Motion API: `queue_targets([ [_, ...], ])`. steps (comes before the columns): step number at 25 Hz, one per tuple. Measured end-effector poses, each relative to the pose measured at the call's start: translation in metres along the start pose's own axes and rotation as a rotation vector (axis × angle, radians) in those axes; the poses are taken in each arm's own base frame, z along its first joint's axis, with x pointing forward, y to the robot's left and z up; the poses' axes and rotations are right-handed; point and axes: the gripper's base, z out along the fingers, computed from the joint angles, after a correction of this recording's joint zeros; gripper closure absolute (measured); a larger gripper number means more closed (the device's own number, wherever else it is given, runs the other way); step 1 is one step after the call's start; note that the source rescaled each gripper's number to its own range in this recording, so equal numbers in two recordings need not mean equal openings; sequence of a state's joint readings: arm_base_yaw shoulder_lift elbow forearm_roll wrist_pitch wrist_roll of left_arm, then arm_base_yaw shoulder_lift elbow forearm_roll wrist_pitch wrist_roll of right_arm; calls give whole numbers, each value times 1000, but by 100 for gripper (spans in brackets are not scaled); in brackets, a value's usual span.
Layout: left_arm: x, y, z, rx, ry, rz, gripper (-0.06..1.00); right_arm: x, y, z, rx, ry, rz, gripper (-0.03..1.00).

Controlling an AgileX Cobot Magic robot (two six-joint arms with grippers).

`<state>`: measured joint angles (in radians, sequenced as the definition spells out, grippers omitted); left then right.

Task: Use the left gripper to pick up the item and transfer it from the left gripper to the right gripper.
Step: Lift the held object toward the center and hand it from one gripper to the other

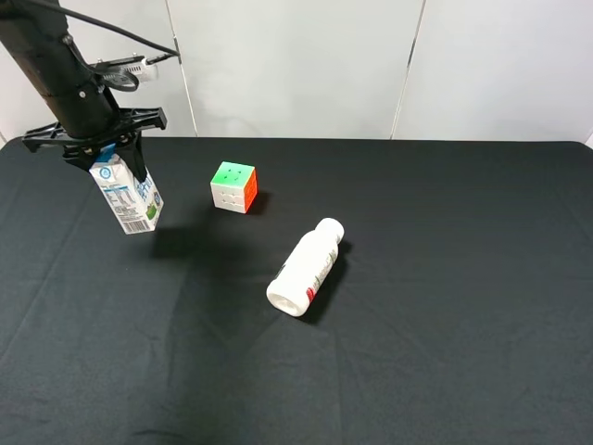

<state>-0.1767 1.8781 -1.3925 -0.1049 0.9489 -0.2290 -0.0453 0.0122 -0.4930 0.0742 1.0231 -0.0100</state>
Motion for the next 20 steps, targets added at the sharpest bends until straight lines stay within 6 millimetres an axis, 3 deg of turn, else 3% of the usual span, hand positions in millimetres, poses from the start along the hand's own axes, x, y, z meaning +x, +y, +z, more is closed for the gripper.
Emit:
queue_targets([
  [5,3,-2,-9,16,2,28,94,0,0,0,0,0,0,-3],
  [12,14,-7,-46,77,-75,49,94,0,0,0,0,0,0,-3],
  [20,25,-27,-64,311,-55,115,94,0,0,0,0,0,0,-3],
])
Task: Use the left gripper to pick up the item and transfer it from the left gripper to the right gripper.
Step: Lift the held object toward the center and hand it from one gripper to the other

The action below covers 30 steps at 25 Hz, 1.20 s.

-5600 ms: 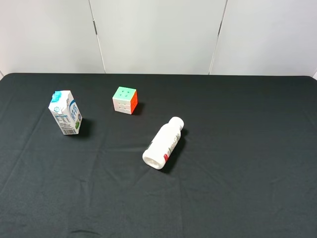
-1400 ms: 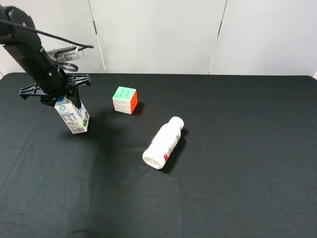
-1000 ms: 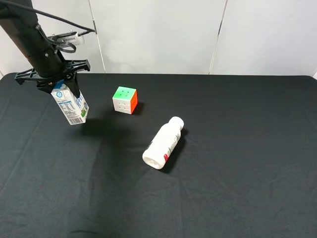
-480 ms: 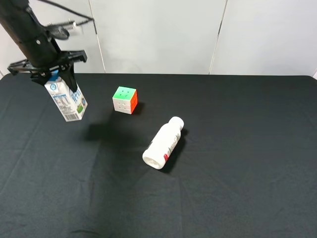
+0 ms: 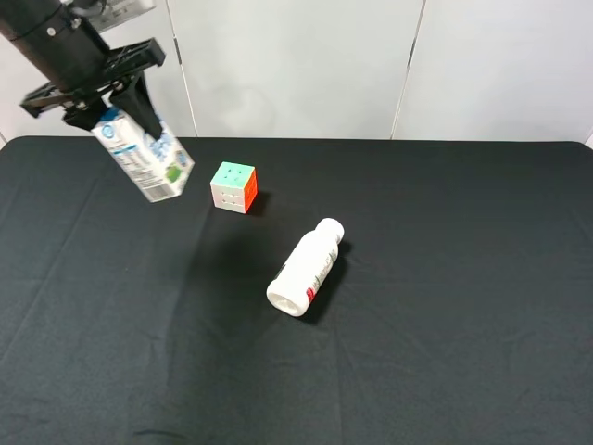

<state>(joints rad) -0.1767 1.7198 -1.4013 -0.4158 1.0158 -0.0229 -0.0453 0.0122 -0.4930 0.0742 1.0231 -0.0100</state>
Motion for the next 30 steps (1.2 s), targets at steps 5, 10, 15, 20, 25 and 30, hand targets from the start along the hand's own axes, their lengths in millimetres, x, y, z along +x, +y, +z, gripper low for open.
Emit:
queue_targets([
  [5,1,-16,-1,174,8,47,94,0,0,0,0,0,0,-3],
  [10,4,-25,-4,279,32,98,94,0,0,0,0,0,0,-3],
  [15,9,-30,-6,345,70,150,94,0,0,0,0,0,0,-3],
  [20,13,-38,-6,411,101,203,94,0,0,0,0,0,0,-3],
  [25,25,-59,4,431,142,293,94,0,0,0,0,0,0,-3],
  [30,41,-85,14,453,189,400,94,0,0,0,0,0,0,-3],
])
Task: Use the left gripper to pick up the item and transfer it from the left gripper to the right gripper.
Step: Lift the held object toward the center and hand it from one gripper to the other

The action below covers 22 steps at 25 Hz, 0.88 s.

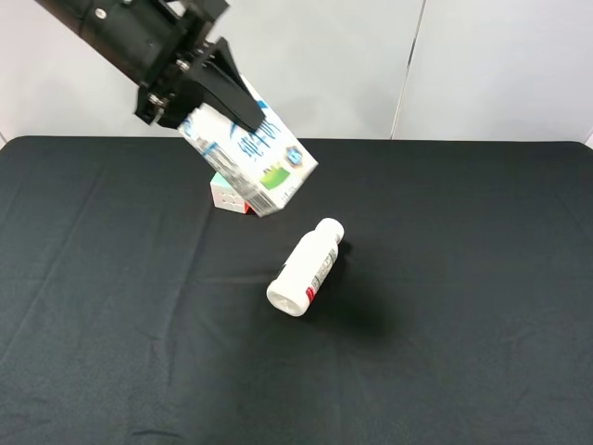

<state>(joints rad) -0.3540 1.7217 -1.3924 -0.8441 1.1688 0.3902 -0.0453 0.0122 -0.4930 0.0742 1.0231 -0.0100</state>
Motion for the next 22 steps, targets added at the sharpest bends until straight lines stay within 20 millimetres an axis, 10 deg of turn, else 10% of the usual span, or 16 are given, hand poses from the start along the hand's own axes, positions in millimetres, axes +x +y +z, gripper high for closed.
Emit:
queue_targets([
  [16,8,-43,35,127,65,231,94,-4,2,7,-23,50,11,-3],
  [22,8,-43,35,127,65,233,94,-42,10,6,-126,78,-47,-3],
])
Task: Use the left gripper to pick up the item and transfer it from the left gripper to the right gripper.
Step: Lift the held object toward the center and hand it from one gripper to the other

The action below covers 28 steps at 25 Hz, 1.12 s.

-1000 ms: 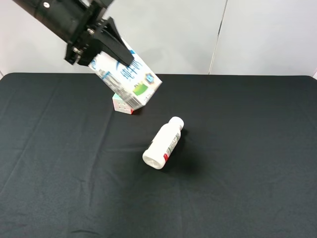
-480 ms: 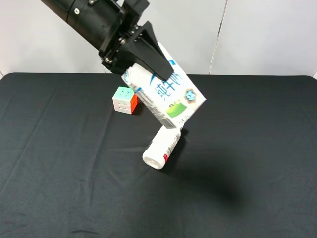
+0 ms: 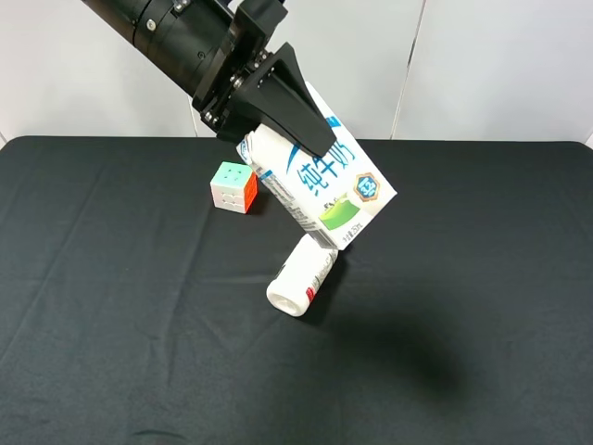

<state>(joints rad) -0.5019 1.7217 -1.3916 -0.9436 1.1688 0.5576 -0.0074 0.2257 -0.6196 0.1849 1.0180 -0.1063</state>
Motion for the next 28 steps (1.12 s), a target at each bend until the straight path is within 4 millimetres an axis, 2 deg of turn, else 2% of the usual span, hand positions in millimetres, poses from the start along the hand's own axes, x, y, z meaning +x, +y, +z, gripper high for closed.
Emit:
queue_targets([
  [5,0,0,0,-2,-3,2,94,-35,8,-5,-152,-28,-170,-3],
  [9,-1,0,0,-4,-6,6,94,-48,17,1,-290,-7,-304,-3],
  [19,-1,0,0,-5,-8,7,94,-65,54,40,-528,-1,-526,-3],
  [28,-3,1,0,-16,-33,5,94,-63,101,69,-681,6,-669,-3],
])
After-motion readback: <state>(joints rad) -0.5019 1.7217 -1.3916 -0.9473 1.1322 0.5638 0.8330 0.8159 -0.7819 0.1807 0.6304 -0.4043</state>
